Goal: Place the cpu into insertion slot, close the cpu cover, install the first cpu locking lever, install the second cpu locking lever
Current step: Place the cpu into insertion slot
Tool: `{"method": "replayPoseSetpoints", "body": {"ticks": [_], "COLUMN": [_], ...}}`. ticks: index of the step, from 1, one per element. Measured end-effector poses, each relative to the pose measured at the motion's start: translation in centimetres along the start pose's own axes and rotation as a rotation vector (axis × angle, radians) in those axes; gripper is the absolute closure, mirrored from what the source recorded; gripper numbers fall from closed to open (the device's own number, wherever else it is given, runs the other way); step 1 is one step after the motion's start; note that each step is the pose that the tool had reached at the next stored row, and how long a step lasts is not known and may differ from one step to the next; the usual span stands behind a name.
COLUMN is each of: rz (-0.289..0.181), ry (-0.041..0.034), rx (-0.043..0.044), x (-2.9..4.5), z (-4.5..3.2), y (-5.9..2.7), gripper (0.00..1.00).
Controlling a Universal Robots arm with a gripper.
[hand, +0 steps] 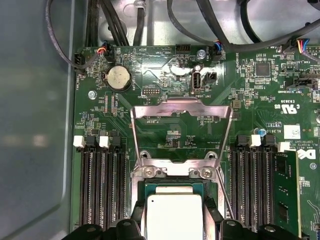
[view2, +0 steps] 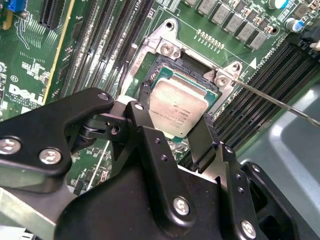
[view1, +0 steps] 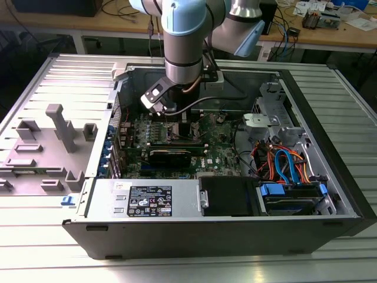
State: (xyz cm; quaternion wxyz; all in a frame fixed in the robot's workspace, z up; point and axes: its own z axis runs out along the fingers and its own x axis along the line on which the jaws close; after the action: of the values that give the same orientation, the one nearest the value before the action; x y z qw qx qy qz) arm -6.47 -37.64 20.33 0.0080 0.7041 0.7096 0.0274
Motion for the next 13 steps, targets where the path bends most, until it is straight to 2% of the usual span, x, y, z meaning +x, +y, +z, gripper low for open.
{"method": "replayPoseSetpoints", "body": {"ticks": [13], "rz": [0.002], "ry": [-0.0002], "rx": [0.0], "x": [-0.17], "z": [0.41], "y": [-0.02], "gripper": [0.46]}}
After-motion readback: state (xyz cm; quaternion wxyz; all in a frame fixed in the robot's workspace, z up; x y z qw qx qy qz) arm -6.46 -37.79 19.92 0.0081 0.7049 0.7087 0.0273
